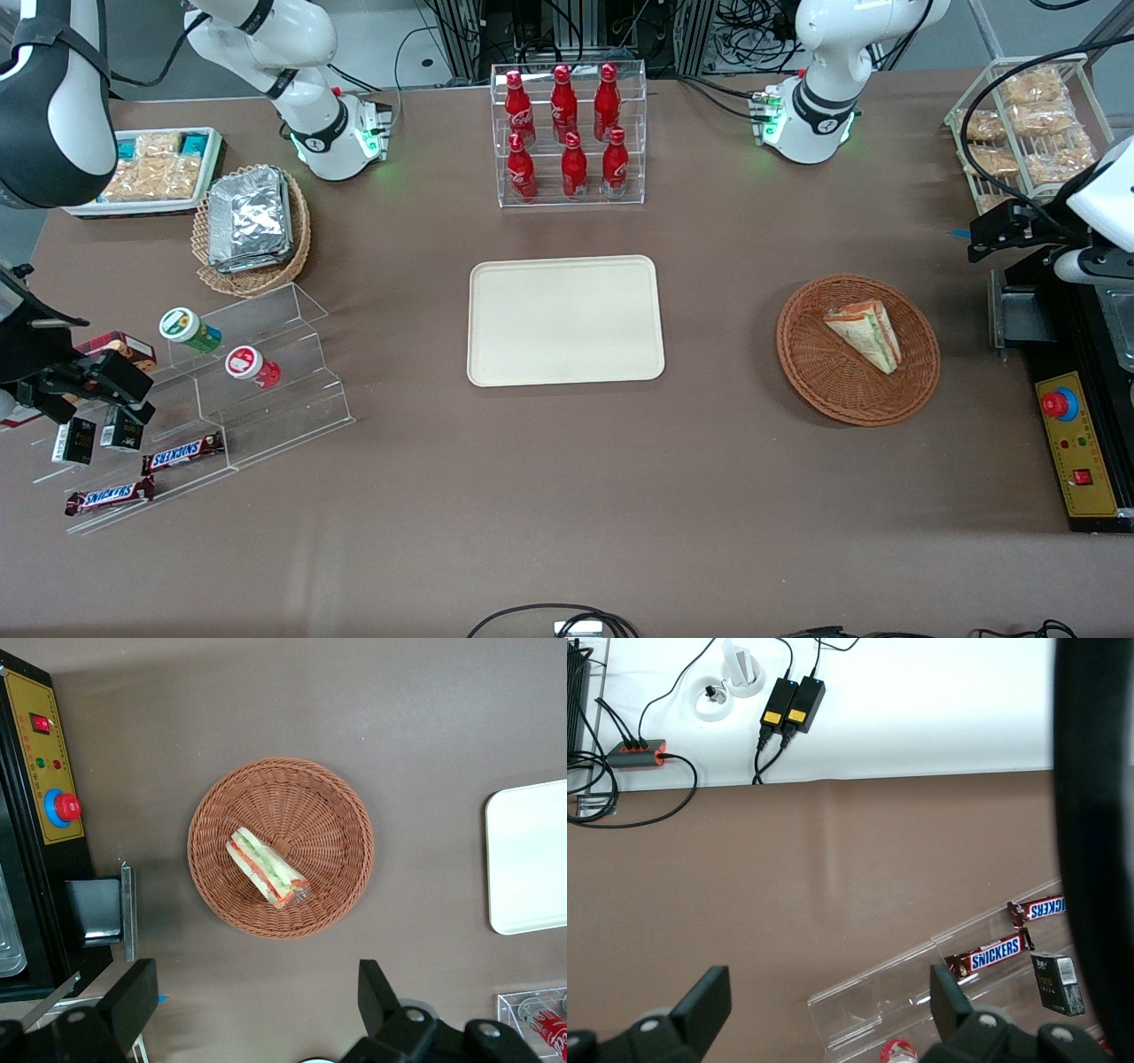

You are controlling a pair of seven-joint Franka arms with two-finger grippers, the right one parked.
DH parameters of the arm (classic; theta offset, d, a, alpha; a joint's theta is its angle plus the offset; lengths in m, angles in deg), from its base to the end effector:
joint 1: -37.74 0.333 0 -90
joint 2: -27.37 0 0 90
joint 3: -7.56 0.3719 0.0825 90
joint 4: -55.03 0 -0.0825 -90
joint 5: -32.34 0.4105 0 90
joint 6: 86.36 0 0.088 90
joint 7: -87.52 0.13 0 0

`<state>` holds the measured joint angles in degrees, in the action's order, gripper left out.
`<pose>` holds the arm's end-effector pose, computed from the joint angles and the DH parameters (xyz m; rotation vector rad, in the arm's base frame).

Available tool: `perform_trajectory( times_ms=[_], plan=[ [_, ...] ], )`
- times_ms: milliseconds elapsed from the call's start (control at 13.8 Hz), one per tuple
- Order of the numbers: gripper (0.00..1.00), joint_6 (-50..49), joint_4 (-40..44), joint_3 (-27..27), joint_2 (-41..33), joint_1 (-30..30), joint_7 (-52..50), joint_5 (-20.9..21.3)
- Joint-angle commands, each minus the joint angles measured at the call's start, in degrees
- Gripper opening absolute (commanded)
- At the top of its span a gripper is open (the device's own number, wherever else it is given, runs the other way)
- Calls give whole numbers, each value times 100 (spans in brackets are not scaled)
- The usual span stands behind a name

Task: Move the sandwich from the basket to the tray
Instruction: 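Move the left gripper over the wrapped sandwich in the wicker basket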

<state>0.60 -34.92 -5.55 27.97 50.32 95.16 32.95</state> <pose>0.5773 -0.0032 0.6475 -3.1277 0.2231 0.0985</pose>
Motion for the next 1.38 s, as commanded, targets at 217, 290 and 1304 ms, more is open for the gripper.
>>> perform_trajectory(
  times_ms=[217,290,1304],
  plan=[
    [100,5,82,-16,63,25,81,18],
    [100,23,82,2,72,34,81,44],
    [100,2877,-3273,90,-323,210,-1360,237]
  ],
)
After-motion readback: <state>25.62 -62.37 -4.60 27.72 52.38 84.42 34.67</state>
